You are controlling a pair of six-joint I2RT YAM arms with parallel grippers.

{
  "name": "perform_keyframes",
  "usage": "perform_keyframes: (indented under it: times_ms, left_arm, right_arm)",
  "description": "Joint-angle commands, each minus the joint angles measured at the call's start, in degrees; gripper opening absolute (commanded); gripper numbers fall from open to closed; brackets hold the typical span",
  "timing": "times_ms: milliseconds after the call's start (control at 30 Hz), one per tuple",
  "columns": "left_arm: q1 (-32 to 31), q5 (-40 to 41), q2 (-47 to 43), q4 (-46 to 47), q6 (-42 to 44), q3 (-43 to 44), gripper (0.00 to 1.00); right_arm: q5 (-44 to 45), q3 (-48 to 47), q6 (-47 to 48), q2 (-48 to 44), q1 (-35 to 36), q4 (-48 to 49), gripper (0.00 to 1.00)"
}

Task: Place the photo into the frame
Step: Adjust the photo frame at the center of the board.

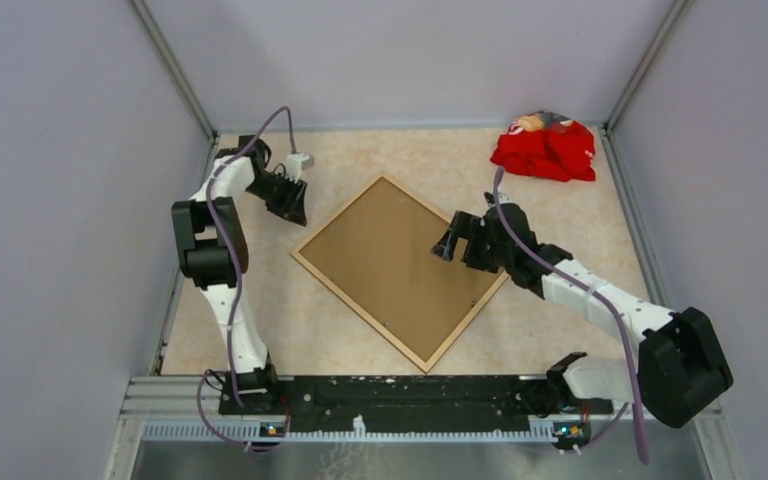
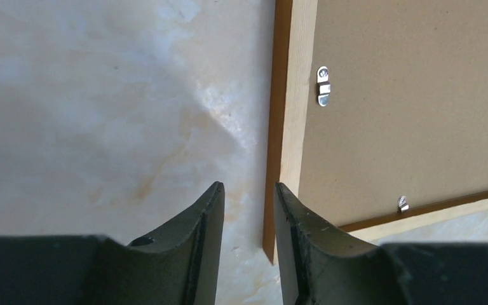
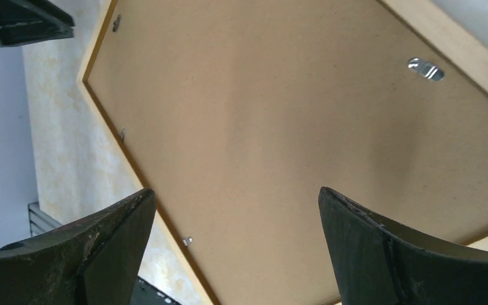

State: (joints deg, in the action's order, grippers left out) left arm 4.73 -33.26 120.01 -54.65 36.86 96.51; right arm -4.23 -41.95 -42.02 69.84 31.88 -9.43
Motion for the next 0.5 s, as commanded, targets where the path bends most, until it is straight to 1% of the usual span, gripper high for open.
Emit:
perform_keyframes:
  times_ms: [0, 67, 200, 333, 467]
  left_arm:
    - [-1.04, -5.31, 0.58, 0.25, -2.90, 0.31, 0.38]
    - [-1.04, -6.20, 0.74, 0.53, -2.56, -0.62, 0.35]
    - [-0.99, -5.84, 0.82, 1.34, -1.58, -2.81, 0.32]
    - [-0.68, -6.55, 0.14, 2.16, -0.84, -5.80, 0.25]
    - [-0.69, -6.34, -1.27, 3.04, 0.35, -10.32, 0.20]
  right_arm:
    - [0.73, 1.07, -3.98, -2.01, 1.50, 1.07, 0.99]
    - [3.09, 2.72, -5.26, -4.56, 1.52, -3.47, 0.99]
    - [5.93, 7.53, -7.82, -12.55, 1.60, -10.20, 0.99]
    - [5.08, 11.08, -10.08, -16.50, 1.52, -14.20, 0.99]
    - [2.36, 13.20, -11.80, -16.87, 1.44, -16.28, 0.99]
